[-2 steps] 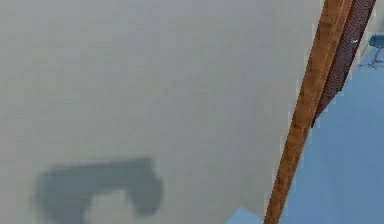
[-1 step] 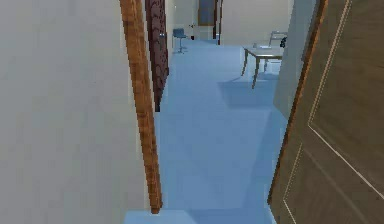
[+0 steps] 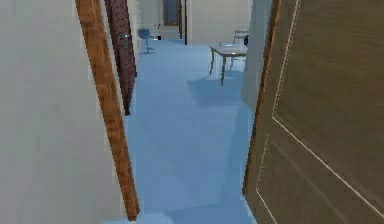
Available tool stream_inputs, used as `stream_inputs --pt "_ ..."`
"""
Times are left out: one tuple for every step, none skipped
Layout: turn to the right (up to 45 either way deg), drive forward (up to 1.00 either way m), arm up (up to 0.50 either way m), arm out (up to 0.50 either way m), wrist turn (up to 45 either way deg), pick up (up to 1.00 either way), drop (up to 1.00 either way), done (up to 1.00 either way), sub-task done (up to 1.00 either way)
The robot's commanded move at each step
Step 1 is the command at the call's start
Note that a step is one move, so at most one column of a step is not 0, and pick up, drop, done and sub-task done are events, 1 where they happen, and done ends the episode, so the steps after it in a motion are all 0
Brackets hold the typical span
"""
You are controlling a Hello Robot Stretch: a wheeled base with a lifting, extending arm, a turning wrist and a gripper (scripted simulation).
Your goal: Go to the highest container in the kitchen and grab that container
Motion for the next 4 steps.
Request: stream_inputs --pt "0.0 1.00 0.00 0.00 0.0 0.00 0.00 0.00 0.00" --pt "3.0 0.00 0.00 0.00 0.0 0.00 0.00 0.00 0.00" --pt "0.0 1.00 0.00 0.00 0.0 0.00 0.00 0.00 0.00" --pt "0.0 1.00 0.00 0.00 0.0 0.00 0.00 0.00 0.00"
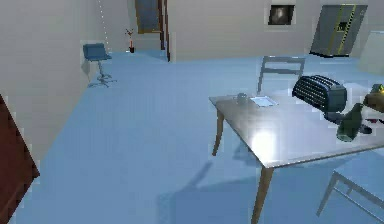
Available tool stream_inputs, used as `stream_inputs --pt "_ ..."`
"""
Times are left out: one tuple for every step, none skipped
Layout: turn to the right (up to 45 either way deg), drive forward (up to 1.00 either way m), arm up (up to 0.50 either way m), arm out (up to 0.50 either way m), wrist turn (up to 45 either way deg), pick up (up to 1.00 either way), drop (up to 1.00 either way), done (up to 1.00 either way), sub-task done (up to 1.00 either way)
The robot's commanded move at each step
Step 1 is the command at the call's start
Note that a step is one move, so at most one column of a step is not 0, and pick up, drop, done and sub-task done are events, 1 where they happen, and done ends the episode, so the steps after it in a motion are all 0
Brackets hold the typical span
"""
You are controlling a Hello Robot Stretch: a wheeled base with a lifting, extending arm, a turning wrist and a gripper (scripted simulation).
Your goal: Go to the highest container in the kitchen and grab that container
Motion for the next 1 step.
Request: stream_inputs --pt "0.0 0.80 0.00 0.00 0.0 0.00 0.00 0.00 0.00"
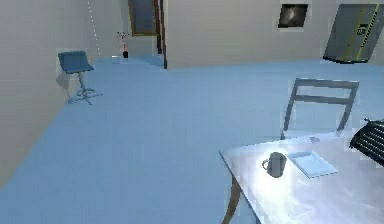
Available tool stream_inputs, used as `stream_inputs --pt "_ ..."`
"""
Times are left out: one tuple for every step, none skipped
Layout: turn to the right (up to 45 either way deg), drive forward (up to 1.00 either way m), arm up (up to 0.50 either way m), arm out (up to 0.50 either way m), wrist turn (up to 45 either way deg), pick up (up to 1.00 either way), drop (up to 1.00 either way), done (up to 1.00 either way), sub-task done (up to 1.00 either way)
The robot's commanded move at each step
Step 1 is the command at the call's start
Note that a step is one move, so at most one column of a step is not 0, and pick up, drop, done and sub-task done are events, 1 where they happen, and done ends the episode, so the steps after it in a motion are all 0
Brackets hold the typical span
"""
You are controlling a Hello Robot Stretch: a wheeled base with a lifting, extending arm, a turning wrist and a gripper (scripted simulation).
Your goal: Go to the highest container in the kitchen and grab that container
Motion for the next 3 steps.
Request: stream_inputs --pt "-45.0 0.00 0.00 0.00 0.0 0.00 0.00 0.00 0.00" --pt "-45.0 0.00 0.00 0.00 0.0 0.00 0.00 0.00 0.00" --pt "-21.0 0.00 0.00 0.00 0.0 0.00 0.00 0.00 0.00"
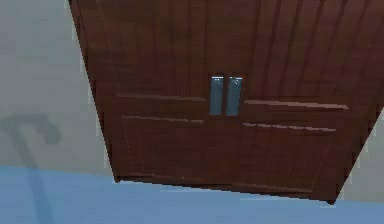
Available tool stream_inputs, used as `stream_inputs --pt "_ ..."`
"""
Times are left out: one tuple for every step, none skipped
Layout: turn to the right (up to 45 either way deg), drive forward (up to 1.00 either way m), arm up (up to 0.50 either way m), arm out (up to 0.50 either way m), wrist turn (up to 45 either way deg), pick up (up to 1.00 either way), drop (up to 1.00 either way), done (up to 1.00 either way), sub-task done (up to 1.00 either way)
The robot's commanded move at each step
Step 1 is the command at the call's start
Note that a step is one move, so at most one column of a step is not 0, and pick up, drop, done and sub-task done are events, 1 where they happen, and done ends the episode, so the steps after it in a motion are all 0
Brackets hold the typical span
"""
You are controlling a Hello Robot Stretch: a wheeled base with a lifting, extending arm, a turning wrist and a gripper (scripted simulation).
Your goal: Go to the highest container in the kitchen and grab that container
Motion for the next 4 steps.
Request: stream_inputs --pt "0.0 0.05 0.00 0.00 0.0 0.00 0.00 0.00 0.00" --pt "45.0 0.00 0.00 0.00 0.0 0.00 0.00 0.00 0.00" --pt "30.0 0.00 0.00 0.00 0.0 0.00 0.00 0.00 0.00" --pt "0.0 1.00 0.00 0.00 0.0 0.00 0.00 0.00 0.00"
